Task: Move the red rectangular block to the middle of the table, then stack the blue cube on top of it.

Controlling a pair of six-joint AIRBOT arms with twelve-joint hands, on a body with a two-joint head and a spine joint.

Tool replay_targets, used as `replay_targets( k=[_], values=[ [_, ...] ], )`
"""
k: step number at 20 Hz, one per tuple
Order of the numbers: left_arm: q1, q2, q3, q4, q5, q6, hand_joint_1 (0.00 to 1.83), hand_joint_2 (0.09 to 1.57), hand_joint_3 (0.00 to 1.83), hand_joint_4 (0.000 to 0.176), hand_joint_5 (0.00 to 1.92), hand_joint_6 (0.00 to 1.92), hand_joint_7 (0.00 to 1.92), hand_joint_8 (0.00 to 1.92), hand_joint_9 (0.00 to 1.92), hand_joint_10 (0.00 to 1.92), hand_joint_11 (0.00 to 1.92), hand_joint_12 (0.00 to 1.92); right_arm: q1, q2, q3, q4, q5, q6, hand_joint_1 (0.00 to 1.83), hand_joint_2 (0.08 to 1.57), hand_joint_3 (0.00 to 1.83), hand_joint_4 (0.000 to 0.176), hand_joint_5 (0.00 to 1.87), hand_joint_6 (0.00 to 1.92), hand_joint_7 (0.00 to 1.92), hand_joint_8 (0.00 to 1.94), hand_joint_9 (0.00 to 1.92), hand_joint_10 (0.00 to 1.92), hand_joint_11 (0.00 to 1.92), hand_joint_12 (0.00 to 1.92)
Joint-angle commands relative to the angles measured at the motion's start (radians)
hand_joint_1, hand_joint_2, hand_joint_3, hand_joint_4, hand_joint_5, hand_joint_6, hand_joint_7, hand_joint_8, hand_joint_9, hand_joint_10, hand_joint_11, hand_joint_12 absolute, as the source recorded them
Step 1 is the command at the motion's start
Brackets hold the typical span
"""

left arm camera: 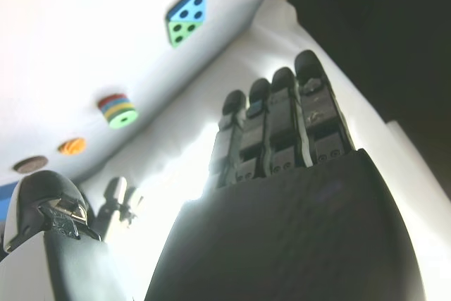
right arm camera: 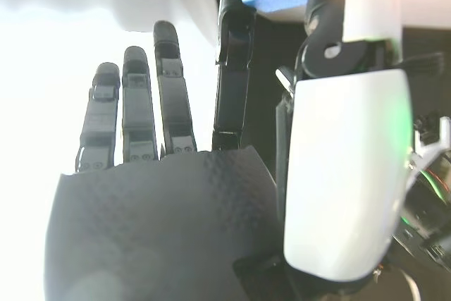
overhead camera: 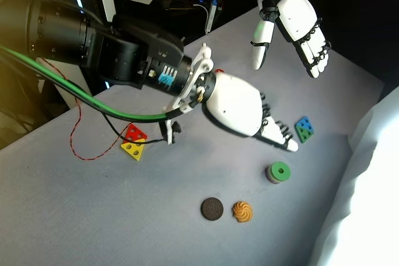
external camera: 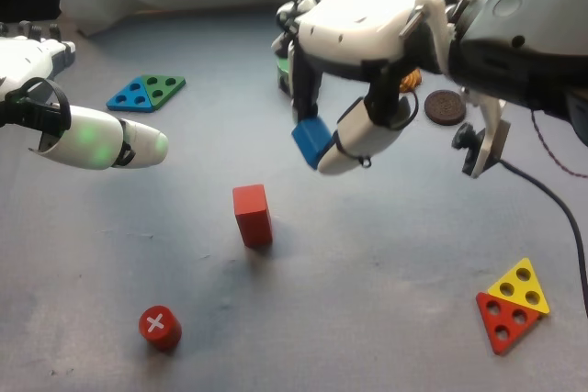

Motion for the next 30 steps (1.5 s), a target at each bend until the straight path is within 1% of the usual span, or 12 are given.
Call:
replay_targets(
  k=[1, 3, 7, 8, 9, 16, 18, 20, 27, 28, 29, 30],
  values=[
    [-0.007, 0.014, 0.000, 0.069, -0.031, 0.000, 0.18, 0.88, 0.00, 0.000, 0.05, 0.00, 0.02, 0.00, 0.00, 0.00, 0.00, 0.15, 0.022, 0.004, -0.002, -0.024, 0.005, 0.007, 1.09, 1.01, 0.00, 0.176, 1.22, 0.60, 0.39, 0.00, 0.13, 0.00, 0.00, 0.00],
    [-0.007, 0.014, 0.000, 0.069, -0.031, 0.000, 0.17, 0.89, 0.00, 0.000, 0.05, 0.00, 0.02, 0.00, 0.00, 0.00, 0.00, 0.17, 0.028, -0.014, 0.004, -0.024, -0.011, 0.008, 1.09, 1.01, 0.00, 0.165, 1.20, 0.62, 0.38, 0.00, 0.13, 0.00, 0.00, 0.00],
    [-0.012, 0.014, 0.000, 0.069, -0.032, -0.001, 0.16, 0.89, 0.00, 0.000, 0.05, 0.00, 0.02, 0.00, 0.00, 0.00, 0.00, 0.14, 0.047, -0.063, 0.035, -0.024, -0.044, 0.005, 1.09, 1.02, 0.00, 0.176, 1.19, 0.64, 0.38, 0.00, 0.13, 0.00, 0.00, 0.00],
    [-0.012, 0.014, 0.000, 0.069, -0.032, -0.001, 0.16, 0.90, 0.00, 0.000, 0.05, 0.00, 0.02, 0.00, 0.00, 0.00, 0.00, 0.16, 0.050, -0.077, 0.048, -0.025, -0.049, 0.003, 1.10, 1.00, 0.00, 0.151, 1.24, 0.56, 0.40, 0.01, 0.16, 0.01, 0.00, 0.00],
    [-0.012, 0.014, -0.001, 0.069, -0.033, -0.001, 0.15, 0.91, 0.00, 0.000, 0.05, 0.00, 0.02, 0.00, 0.00, 0.00, 0.00, 0.16, 0.056, -0.094, 0.064, -0.025, -0.053, -0.010, 1.07, 1.03, 0.01, 0.175, 1.15, 0.72, 0.35, 0.01, 0.11, 0.01, 0.00, 0.00],
    [-0.013, 0.014, 0.001, 0.069, -0.036, -0.001, 0.12, 0.93, 0.00, 0.000, 0.04, 0.00, 0.01, 0.00, 0.00, 0.00, 0.00, 0.10, 0.059, -0.137, 0.084, -0.028, -0.087, -0.075, 1.07, 1.03, 0.00, 0.176, 1.15, 0.71, 0.39, 0.00, 0.12, 0.01, 0.00, 0.00],
    [-0.013, 0.014, 0.003, 0.069, -0.037, 0.000, 0.13, 0.94, 0.01, 0.000, 0.04, 0.00, 0.01, 0.00, 0.00, 0.00, 0.00, 0.11, 0.057, -0.144, 0.084, -0.028, -0.087, -0.081, 1.08, 1.03, 0.00, 0.159, 1.15, 0.71, 0.39, 0.00, 0.14, 0.01, 0.00, 0.00],
    [-0.013, 0.014, 0.003, 0.069, -0.039, 0.000, 0.14, 0.94, 0.00, 0.000, 0.04, 0.00, 0.01, 0.00, 0.00, 0.00, 0.00, 0.15, 0.053, -0.149, 0.083, -0.029, -0.084, -0.079, 1.08, 1.03, 0.00, 0.175, 1.17, 0.68, 0.42, 0.01, 0.13, 0.00, 0.00, 0.00],
    [-0.010, 0.014, 0.015, 0.078, -0.042, 0.000, 0.13, 0.94, 0.00, 0.000, 0.05, 0.00, 0.02, 0.00, 0.00, 0.00, 0.00, 0.10, 0.047, -0.155, 0.084, -0.029, -0.070, -0.062, 1.08, 1.02, 0.00, 0.176, 1.17, 0.67, 0.41, 0.01, 0.14, 0.00, 0.00, 0.00],
    [-0.010, 0.014, 0.017, 0.078, -0.042, 0.000, 0.14, 0.95, 0.00, 0.000, 0.05, 0.00, 0.02, 0.00, 0.00, 0.00, 0.00, 0.09, 0.045, -0.155, 0.084, -0.029, -0.070, -0.062, 1.08, 1.03, 0.00, 0.149, 1.15, 0.71, 0.41, 0.00, 0.14, 0.00, 0.00, 0.00],
    [-0.010, 0.015, 0.021, 0.083, -0.042, 0.000, 0.14, 0.94, 0.00, 0.000, 0.05, 0.00, 0.02, 0.00, 0.00, 0.00, 0.00, 0.10, 0.044, -0.157, 0.084, -0.029, -0.072, -0.062, 1.08, 1.03, 0.00, 0.144, 1.15, 0.72, 0.41, 0.00, 0.15, 0.01, 0.00, 0.00],
    [-0.010, 0.015, 0.024, 0.084, -0.042, 0.000, 0.13, 0.94, 0.00, 0.000, 0.05, 0.00, 0.02, 0.00, 0.00, 0.00, 0.00, 0.10, 0.043, -0.160, 0.086, -0.030, -0.073, -0.062, 1.08, 1.03, 0.00, 0.161, 1.16, 0.69, 0.42, 0.00, 0.14, 0.00, 0.00, 0.00]
  ],
)
